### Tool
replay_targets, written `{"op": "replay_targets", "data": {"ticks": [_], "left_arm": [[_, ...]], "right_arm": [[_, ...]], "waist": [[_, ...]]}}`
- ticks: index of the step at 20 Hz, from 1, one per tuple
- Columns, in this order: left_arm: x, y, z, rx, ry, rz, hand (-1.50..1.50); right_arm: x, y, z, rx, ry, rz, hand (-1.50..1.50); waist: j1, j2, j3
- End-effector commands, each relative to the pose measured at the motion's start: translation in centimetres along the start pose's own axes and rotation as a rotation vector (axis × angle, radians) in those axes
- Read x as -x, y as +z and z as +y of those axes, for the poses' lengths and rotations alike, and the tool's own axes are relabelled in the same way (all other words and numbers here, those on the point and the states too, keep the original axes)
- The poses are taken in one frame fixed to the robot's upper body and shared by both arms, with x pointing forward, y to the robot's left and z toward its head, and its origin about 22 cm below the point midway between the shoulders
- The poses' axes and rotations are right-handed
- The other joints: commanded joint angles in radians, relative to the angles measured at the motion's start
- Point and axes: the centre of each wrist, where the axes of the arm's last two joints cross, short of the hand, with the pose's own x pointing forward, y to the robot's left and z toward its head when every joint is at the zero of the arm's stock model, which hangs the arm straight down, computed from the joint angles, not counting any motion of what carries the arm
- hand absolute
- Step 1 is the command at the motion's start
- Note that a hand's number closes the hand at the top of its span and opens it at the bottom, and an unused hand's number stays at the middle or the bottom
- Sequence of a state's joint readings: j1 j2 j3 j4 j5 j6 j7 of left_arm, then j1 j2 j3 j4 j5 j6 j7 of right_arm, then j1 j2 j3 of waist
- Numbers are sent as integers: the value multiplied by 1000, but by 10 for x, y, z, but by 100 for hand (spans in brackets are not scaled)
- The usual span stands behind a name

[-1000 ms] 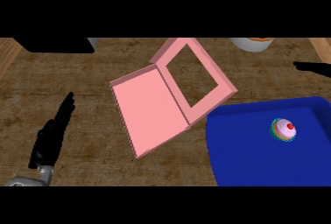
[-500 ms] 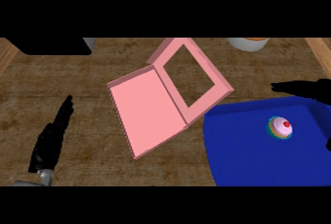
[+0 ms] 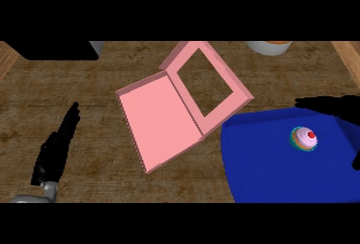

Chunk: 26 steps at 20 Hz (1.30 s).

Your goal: Pick the cupcake from the tray and place it in the cardboard box

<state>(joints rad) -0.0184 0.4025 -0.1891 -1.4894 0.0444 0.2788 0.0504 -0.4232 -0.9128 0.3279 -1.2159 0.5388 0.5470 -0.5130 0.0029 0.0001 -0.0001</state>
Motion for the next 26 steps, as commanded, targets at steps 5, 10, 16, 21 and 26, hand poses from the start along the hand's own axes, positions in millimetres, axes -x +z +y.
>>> {"op": "replay_targets", "data": {"ticks": [5,10,16,21,26], "left_arm": [[8,3,1,5,8,11,0],[-3,10,5,-1,-6,-2,0],[8,14,4,-4,-2,2,0],[-11,-1,10,-3,4,2,0],[-7,14,2,-2,-3,4,0]], "right_arm": [[14,-6,4,-27,9,1,-150],[13,-17,32,-24,3,-6,-150],[4,-27,32,-10,-4,0,-150],[12,-46,40,-16,-29,15,-150],[7,-31,40,-24,-18,19,-150]], "waist": [[3,1,0],[2,0,0],[1,0,0],[5,2,0],[2,-1,0]]}}
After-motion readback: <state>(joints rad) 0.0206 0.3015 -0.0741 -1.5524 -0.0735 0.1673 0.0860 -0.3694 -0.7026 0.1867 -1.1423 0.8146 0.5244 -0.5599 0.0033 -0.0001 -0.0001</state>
